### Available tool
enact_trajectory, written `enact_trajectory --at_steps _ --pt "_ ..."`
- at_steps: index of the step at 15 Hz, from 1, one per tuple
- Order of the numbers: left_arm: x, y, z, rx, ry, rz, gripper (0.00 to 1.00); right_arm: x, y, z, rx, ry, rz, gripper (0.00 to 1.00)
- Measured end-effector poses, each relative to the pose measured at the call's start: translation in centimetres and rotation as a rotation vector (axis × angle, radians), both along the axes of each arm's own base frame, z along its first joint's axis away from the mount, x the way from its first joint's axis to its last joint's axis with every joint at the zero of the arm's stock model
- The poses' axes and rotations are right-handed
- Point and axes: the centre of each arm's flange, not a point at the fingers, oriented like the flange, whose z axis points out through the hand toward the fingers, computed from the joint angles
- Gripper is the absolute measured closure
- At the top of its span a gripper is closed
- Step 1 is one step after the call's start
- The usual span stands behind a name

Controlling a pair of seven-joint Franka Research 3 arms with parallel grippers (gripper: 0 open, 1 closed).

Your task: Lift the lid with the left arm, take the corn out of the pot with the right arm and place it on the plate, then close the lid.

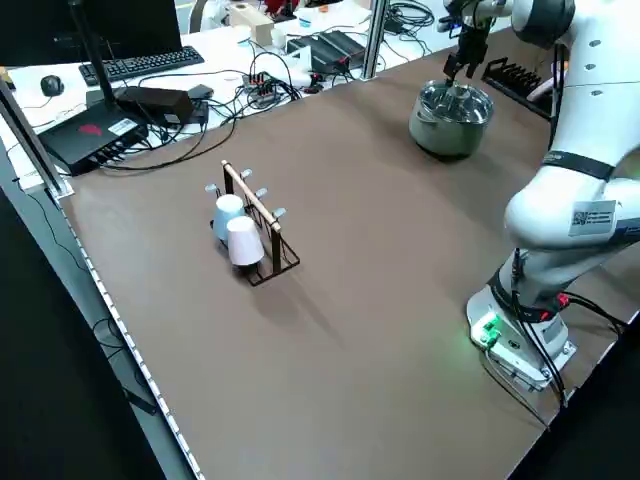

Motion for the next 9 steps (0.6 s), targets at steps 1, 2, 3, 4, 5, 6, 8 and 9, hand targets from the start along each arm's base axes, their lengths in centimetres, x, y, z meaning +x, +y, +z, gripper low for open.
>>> enact_trajectory --at_steps 1,2,3,4,5,6,8,9 --pt "0.4 0.9 1.3 0.006 -0.002 0.013 0.0 0.2 1.3 2.5 0.012 0.02 -0.003 0.01" --pt "1.0 2.3 2.9 0.014 -0.007 0.031 0.0 0.5 3.2 5.0 0.016 0.031 -0.005 0.01" --pt "1.8 4.2 4.9 0.023 -0.015 0.044 0.0 1.1 5.6 7.4 0.012 0.034 -0.005 0.01" --pt "2.6 6.5 7.2 0.032 -0.024 0.042 0.0 1.7 8.7 9.5 0.004 0.037 -0.011 0.01" --pt "3.2 9.1 9.7 0.045 -0.028 0.031 0.0 2.3 12.0 11.4 -0.006 0.035 -0.013 0.01" --pt "3.5 11.8 12.0 0.062 -0.028 0.012 0.0 2.8 15.4 12.8 -0.016 0.029 -0.007 0.01" --pt "3.6 17.0 16.0 0.095 -0.017 -0.04 0.0 3.6 21.4 15.3 -0.036 0.001 -0.001 0.0" --pt "3.4 19.3 17.5 0.11 -0.006 -0.066 0.0 3.7 23.6 16.6 -0.041 -0.003 -0.001 0.0"
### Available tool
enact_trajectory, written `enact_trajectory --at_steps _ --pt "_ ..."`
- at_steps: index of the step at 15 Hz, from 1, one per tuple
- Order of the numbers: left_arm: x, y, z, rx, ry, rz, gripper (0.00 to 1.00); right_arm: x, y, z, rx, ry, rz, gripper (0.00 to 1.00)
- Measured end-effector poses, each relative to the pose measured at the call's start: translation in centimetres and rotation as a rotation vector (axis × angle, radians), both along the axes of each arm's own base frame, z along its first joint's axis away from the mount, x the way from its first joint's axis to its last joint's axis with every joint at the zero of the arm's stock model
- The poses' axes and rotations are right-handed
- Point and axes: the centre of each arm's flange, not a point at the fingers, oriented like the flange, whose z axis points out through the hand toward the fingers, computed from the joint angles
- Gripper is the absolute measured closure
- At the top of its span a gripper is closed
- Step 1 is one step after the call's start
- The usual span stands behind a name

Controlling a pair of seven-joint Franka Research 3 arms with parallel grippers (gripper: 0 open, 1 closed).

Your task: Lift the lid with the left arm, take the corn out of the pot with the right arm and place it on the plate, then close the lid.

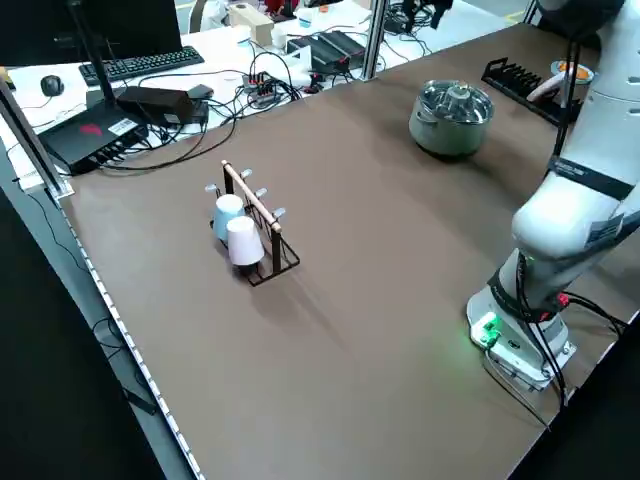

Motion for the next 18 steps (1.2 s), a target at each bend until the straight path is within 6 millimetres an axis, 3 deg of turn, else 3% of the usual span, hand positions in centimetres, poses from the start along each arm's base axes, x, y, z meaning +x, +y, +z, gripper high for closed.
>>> enact_trajectory --at_steps 2,4,6,9,12,18 --pt "-0.9 3.5 2.5 0.026 0.033 -0.039 0.0 -0.3 2.5 3.6 -0.001 0.01 0.013 0.0" --pt "-1.9 5.8 4.6 0.025 0.055 -0.059 0.0 -0.7 3.4 8.5 0.001 0.014 0.029 0.0" --pt "-2.6 7.5 6.1 0.005 0.06 -0.051 0.0 -1.6 3.6 12.8 0.003 0.01 0.037 0.0" --pt "-3.0 8.7 6.8 -0.002 0.074 -0.039 0.0 -3.1 4.8 16.9 0.0 -0.014 0.031 0.0" --pt "-3.0 9.4 6.7 -0.01 0.087 -0.026 0.0 -3.8 7.1 18.2 -0.016 -0.041 0.055 0.0" --pt "-2.9 12.2 6.9 -0.007 0.113 -0.066 0.0 -6.2 7.4 17.1 -0.026 -0.087 0.057 0.0"
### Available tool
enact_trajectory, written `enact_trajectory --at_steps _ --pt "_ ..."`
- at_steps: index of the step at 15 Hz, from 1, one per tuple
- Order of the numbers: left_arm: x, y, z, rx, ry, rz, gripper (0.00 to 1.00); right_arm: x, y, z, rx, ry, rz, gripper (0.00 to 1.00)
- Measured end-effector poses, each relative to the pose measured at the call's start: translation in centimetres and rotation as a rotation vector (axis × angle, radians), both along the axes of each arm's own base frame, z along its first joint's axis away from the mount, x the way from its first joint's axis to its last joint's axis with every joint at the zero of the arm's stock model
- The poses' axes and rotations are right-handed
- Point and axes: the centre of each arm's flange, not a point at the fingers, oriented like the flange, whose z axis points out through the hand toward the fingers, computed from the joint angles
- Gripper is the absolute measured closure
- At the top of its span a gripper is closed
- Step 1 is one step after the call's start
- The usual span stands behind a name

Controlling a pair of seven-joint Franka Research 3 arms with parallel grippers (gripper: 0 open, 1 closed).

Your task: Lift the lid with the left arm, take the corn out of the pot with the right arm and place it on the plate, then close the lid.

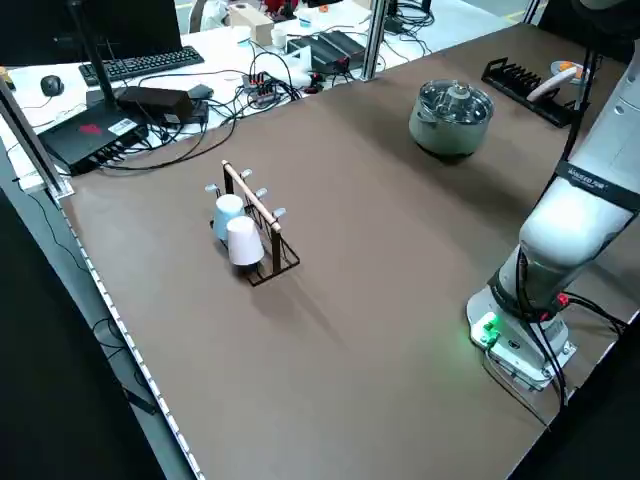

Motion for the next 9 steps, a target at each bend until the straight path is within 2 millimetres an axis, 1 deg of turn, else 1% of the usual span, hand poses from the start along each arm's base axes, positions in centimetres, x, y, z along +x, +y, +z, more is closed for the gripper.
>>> enact_trajectory --at_steps 2,6,9 --pt "0.0 0.5 0.2 0.0 -0.003 0.005 0.0 -0.6 0.1 0.1 0.0 0.001 0.003 0.0" --pt "0.0 0.8 0.3 0.0 -0.006 0.011 0.0 -0.7 0.8 -0.1 0.0 0.006 0.016 0.0" --pt "0.1 1.0 0.3 0.0 -0.006 0.019 0.0 -0.9 1.9 -0.4 -0.001 0.016 0.037 0.0"
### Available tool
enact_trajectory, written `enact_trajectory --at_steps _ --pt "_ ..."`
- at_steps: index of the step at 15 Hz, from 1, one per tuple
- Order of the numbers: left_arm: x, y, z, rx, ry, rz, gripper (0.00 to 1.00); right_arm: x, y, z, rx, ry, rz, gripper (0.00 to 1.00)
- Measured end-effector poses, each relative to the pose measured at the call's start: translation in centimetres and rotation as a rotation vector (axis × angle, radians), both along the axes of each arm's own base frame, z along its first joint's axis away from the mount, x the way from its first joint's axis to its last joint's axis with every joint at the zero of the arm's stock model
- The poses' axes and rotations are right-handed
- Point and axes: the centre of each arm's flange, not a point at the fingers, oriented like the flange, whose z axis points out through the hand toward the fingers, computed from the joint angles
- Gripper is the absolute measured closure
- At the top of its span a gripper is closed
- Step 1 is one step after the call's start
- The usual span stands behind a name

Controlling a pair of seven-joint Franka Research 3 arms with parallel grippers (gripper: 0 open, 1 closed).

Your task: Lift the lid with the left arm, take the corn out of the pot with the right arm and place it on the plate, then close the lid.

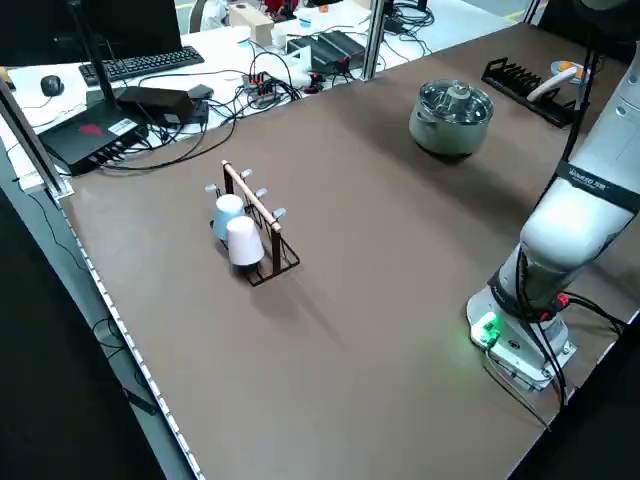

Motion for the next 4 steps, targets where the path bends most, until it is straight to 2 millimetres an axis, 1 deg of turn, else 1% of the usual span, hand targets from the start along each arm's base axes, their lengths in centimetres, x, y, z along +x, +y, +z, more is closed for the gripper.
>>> enact_trajectory --at_steps 2,4 --pt "0.0 0.0 0.0 0.0 0.0 0.001 0.0 -0.03 0.17 -0.12 -0.001 0.003 0.003 0.0" --pt "0.0 0.02 -0.04 0.0 0.001 0.002 0.0 -0.07 -0.15 0.05 -0.002 -0.002 -0.002 0.0"
